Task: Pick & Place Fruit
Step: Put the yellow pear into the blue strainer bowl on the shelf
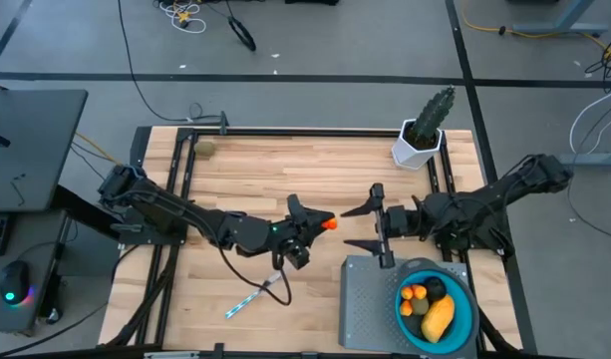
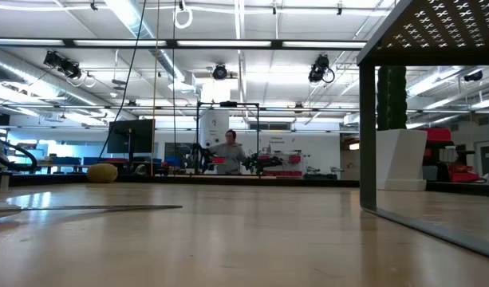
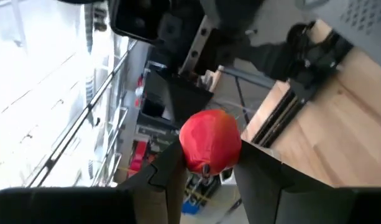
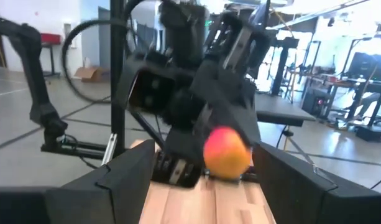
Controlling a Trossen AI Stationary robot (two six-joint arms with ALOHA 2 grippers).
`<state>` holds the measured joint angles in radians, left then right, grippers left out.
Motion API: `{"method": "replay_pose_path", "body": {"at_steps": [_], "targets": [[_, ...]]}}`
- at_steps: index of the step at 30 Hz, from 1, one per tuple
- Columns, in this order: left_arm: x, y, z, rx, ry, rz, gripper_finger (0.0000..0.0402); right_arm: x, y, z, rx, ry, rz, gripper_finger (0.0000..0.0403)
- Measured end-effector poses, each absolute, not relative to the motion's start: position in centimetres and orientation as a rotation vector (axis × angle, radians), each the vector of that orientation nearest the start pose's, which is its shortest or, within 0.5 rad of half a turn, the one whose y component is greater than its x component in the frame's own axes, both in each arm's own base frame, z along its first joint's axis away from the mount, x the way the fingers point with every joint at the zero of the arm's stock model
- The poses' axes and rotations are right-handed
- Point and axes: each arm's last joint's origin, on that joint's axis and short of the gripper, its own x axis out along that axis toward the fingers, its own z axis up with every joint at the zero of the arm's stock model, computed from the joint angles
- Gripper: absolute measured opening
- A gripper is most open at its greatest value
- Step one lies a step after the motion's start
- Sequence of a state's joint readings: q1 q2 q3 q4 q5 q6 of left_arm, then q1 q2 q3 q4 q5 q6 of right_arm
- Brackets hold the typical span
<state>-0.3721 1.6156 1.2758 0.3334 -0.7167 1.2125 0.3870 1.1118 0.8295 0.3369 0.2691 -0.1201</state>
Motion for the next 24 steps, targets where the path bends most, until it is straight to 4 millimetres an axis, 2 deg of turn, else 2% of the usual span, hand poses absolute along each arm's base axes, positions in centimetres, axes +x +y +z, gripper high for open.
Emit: {"method": "replay_pose_path", "body": {"at_steps": [13,24], "targets": [[36.1,-11.9,33.2,1.290,0.287,0.368,0.0130,25.5,8.0,32.1,-0.104,-0.024,0.055,0.0281],[36.3,-12.1,33.5,1.282,0.193,0.309,0.0130,26.3,7.7,31.4,-0.096,-0.008,0.031,0.0281]]}}
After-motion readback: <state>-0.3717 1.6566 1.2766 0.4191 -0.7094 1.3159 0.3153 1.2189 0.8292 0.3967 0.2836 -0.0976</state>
